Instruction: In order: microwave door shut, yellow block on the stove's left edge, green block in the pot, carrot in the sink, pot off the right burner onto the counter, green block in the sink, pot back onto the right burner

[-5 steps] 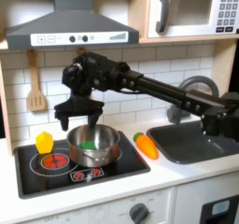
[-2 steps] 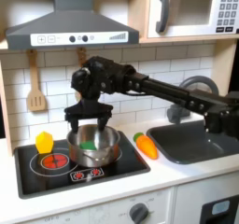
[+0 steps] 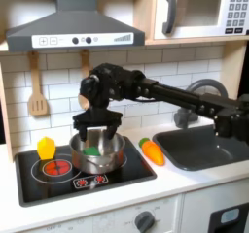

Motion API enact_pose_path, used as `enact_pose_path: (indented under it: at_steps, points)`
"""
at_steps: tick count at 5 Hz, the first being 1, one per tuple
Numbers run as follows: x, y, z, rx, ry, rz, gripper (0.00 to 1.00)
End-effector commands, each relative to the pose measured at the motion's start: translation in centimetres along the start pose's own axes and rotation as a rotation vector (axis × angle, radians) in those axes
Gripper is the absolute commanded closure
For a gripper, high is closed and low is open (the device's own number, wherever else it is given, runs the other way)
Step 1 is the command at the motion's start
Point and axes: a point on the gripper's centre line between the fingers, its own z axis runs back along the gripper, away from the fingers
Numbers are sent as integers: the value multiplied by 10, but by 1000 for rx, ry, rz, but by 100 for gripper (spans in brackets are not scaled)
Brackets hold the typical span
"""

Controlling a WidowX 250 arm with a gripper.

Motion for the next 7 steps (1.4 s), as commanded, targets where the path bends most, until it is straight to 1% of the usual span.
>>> enact_pose_path:
  at_steps: [1, 2, 3, 4, 5, 6, 7]
  points:
    - [-8, 4, -7, 25, 43, -6, 0]
    - [-8, 5, -5, 36, 56, 1, 0]
    - [-11, 4, -6, 36, 66, 13, 0]
    - [-10, 5, -5, 40, 71, 13, 0]
    - [-13, 11, -6, 51, 85, 20, 0]
    - [-16, 14, -11, 51, 104, 19, 0]
    - [-18, 20, -10, 61, 110, 30, 0]
